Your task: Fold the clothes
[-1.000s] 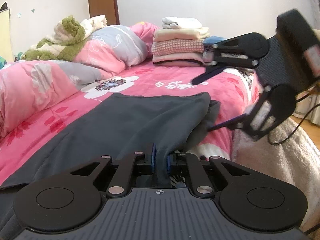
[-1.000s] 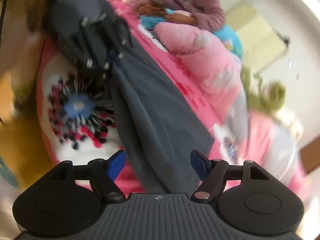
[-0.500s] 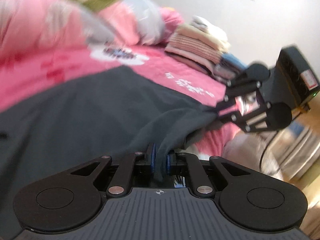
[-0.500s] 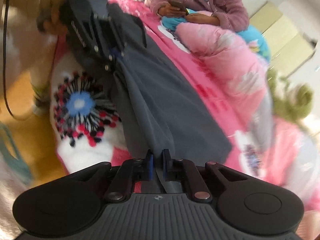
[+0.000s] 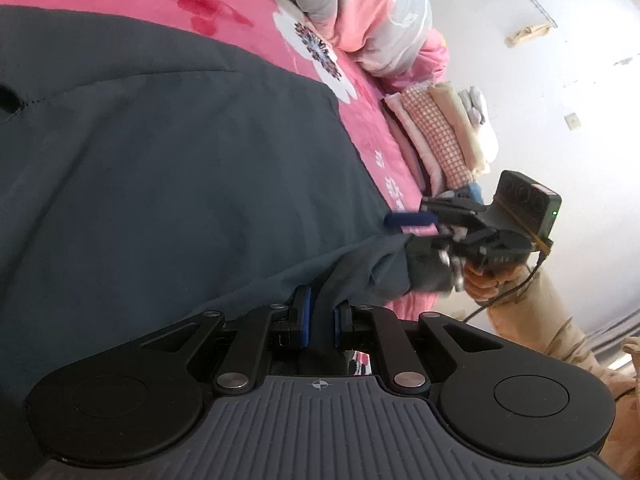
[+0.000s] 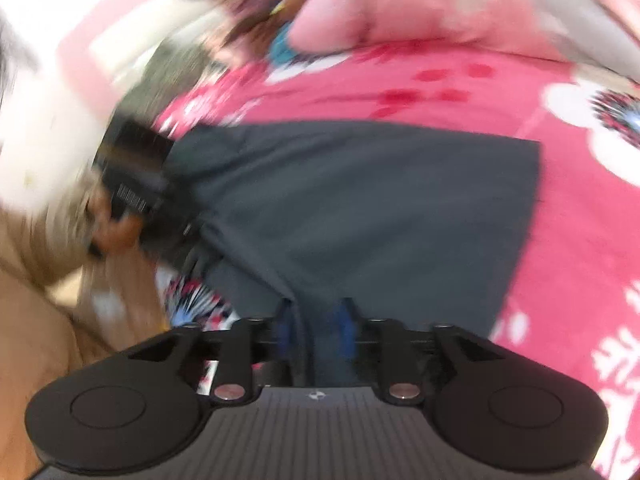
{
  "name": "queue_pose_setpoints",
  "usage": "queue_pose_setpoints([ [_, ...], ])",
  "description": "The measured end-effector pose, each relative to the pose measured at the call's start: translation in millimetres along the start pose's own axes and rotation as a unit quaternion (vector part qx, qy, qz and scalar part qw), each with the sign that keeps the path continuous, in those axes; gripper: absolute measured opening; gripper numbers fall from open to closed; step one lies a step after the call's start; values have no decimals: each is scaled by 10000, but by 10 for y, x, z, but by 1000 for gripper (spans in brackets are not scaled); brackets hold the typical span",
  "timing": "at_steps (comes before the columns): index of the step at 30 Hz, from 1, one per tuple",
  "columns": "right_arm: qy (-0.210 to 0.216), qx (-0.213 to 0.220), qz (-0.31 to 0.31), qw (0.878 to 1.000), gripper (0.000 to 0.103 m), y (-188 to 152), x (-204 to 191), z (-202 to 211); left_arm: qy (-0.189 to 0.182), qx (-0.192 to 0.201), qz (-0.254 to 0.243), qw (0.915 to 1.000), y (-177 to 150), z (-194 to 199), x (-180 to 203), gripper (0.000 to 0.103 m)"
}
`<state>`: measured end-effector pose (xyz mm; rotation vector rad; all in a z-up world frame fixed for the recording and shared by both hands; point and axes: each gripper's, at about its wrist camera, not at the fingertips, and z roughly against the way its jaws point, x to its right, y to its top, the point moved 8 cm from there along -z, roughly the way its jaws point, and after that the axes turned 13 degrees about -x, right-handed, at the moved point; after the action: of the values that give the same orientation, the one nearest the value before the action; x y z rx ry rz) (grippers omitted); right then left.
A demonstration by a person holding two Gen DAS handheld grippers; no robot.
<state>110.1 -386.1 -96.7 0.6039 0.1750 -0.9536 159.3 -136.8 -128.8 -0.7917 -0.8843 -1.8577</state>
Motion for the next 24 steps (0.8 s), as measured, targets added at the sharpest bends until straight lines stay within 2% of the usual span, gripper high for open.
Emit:
queue_pose_setpoints([
  [2, -397, 403, -369, 9977, 43, -18, 159, 147, -15, -16, 17, 10000, 7, 2, -13, 9],
  [4, -814, 812, -748, 9905, 43, -44, 322, 307, -32, -31, 68, 10000, 10, -4, -22, 10],
  [5, -1319, 1114, -1073, 9791, 43, -59, 426, 426, -40, -35, 88, 9999, 9, -3, -25, 10],
  [6, -2006, 1494, -1500, 9565, 44, -90, 518, 580, -47, -40, 108, 9999, 8, -1, -27, 10],
  [7, -2379, 1937, -1799, 9346, 44, -134, 500, 754, -57, -38, 134, 9999, 7, 9, -34, 10],
  [8, -2693, 2366, -2078, 9101, 44, -187, 472, 931, -62, -34, 152, 9999, 10, 13, -37, 10],
  [9, -2431, 2737, -2201, 9042, 44, -227, 375, 1050, -70, -28, 170, 9998, 8, 15, -38, 10],
  [10, -1880, 3055, -2188, 9074, 44, -258, 208, 1128, -81, -29, 198, 9998, 9, 17, -46, 10],
  [11, -1448, 3200, -2005, 9146, 44, -266, 20, 1127, -97, -27, 223, 9997, 3, 22, -53, 10],
  [13, -1018, 3016, -1238, 9399, 44, -248, -428, 949, -125, -32, 274, 9995, -1, 34, -68, 10],
  [14, -932, 2713, -789, 9547, 43, -237, -661, 765, -137, -35, 300, 9994, -3, 40, -75, 10],
  [16, -1056, 1978, 117, 9745, 42, -289, -1092, 331, -131, -42, 317, 9994, -9, 43, -75, 10],
  [17, -1118, 1611, 543, 9791, 41, -321, -1288, 122, -122, -45, 319, 9994, -14, 44, -72, 10],
  [20, -1514, 877, 873, 9807, 37, -360, -1420, -372, -74, -63, 292, 9995, -19, 49, -76, 10],
  [23, -2196, 942, 507, 9697, 36, -272, -1153, -449, 78, -81, 188, 9998, -19, 38, -67, 10],
  [24, -2277, 1089, 347, 9670, 36, -225, -1062, -405, 117, -83, 151, 9998, -19, 37, -58, 10],
])
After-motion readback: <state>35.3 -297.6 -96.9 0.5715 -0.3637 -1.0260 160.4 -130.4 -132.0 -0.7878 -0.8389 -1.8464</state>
